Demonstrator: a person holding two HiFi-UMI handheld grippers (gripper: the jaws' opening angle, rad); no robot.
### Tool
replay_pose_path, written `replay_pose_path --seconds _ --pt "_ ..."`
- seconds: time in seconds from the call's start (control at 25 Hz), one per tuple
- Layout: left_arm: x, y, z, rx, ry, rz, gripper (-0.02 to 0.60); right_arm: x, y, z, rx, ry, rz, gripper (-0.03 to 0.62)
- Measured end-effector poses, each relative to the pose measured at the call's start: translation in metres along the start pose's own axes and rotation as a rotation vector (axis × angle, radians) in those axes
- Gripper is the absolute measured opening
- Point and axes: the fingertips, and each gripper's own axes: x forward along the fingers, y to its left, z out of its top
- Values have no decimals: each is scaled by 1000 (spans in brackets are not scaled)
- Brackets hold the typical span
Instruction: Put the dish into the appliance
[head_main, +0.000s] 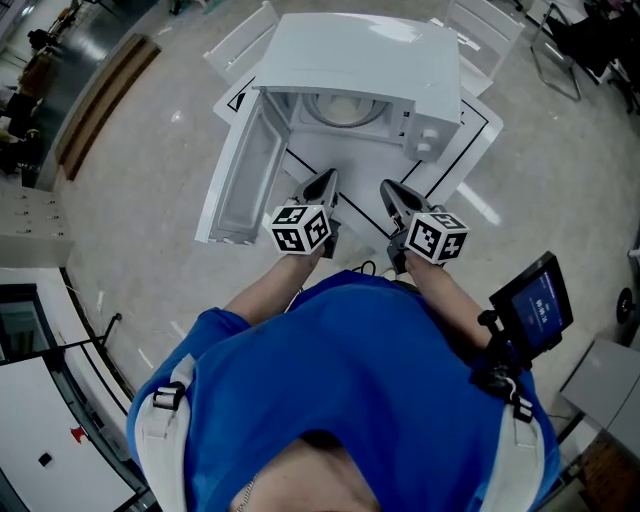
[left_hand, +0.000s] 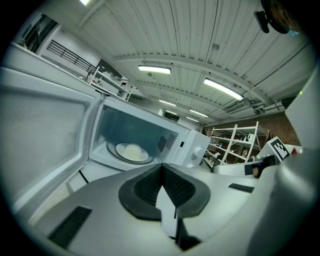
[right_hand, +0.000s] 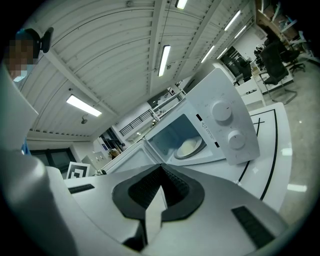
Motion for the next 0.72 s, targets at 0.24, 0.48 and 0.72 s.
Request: replay_pose_path --seconds 0.24,0.48,0.72 --pt "3 2 0 -1 10 -7 8 3 -1 1 -10 6 -14 0" --pt "-8 7 -6 -4 14 -10 8 2 8 -10 -11 3 -21 0" --pt "-6 8 -8 -11 16 0 8 2 6 -8 -14 2 -20 0"
